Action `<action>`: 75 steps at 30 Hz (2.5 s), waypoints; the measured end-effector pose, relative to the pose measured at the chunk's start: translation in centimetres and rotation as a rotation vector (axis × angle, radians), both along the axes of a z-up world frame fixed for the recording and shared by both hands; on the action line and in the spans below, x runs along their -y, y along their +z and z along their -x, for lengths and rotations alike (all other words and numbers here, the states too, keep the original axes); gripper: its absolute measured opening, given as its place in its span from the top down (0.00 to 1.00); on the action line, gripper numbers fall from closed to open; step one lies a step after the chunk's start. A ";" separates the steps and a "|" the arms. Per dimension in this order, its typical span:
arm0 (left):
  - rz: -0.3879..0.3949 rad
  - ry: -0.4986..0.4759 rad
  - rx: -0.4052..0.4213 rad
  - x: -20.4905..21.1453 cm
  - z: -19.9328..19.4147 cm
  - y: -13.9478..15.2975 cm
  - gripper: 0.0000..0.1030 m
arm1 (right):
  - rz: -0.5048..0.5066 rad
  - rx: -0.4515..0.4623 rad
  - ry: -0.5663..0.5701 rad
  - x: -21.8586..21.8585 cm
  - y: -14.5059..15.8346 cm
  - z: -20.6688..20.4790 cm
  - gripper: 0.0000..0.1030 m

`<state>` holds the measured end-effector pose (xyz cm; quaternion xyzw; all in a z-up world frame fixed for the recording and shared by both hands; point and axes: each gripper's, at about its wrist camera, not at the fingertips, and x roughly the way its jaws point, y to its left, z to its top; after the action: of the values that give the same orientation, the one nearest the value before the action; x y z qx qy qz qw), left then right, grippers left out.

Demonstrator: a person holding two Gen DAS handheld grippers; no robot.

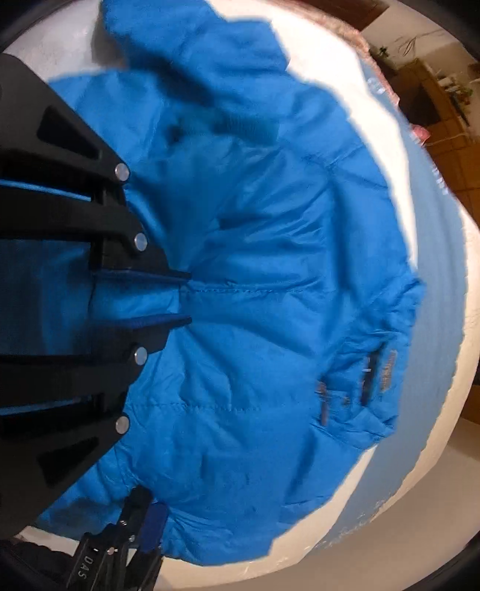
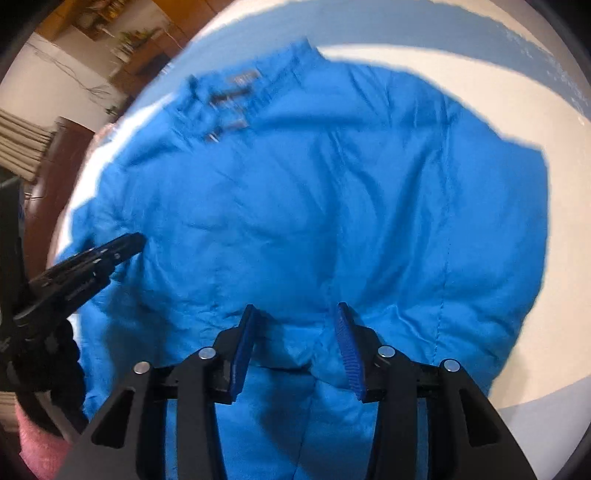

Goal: Fold large clothes

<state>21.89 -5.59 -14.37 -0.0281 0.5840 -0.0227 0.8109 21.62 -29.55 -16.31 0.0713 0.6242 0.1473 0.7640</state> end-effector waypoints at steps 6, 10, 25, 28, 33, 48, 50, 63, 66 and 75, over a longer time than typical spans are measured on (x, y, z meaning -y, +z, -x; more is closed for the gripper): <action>0.015 -0.002 0.005 0.0 -1.0 1.6 0.85 | 0.001 0.041 -0.002 0.0 2.6 -0.8 0.57; -0.010 0.001 0.043 0.4 -4.2 2.8 0.82 | -0.003 0.045 -0.030 0.2 3.6 -4.2 0.57; 0.036 0.020 -0.017 -0.1 -6.5 0.7 0.80 | -0.056 -0.012 -0.090 0.7 1.3 -7.7 0.53; 0.068 0.054 0.044 -3.0 -4.0 3.4 0.73 | -0.144 0.039 -0.071 1.3 3.9 -5.5 0.51; -0.007 0.191 0.130 -11.8 2.6 6.7 0.55 | -0.088 0.085 -0.023 0.6 6.2 -1.3 0.46; 0.052 1.016 0.119 -44.8 21.7 5.3 0.35 | -0.037 0.087 0.024 -3.6 5.4 2.0 0.45; 0.132 1.081 0.129 -47.4 22.8 4.3 0.35 | -0.032 0.086 0.025 -4.0 5.4 2.2 0.45; 0.308 1.138 0.169 -51.4 21.4 0.6 0.55 | 0.019 0.097 -0.015 -3.8 6.0 3.3 0.45; 0.302 1.147 0.194 -51.0 21.2 1.1 0.73 | 0.021 0.101 -0.022 -3.6 6.2 3.5 0.45; 0.188 0.944 0.405 -44.0 18.9 9.3 0.80 | 0.015 0.113 -0.044 -2.1 6.9 4.3 0.45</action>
<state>2.98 38.39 -5.09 -0.3561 0.3348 0.2881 0.8235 17.27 -27.43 -9.44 0.0710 0.5792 0.1297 0.8017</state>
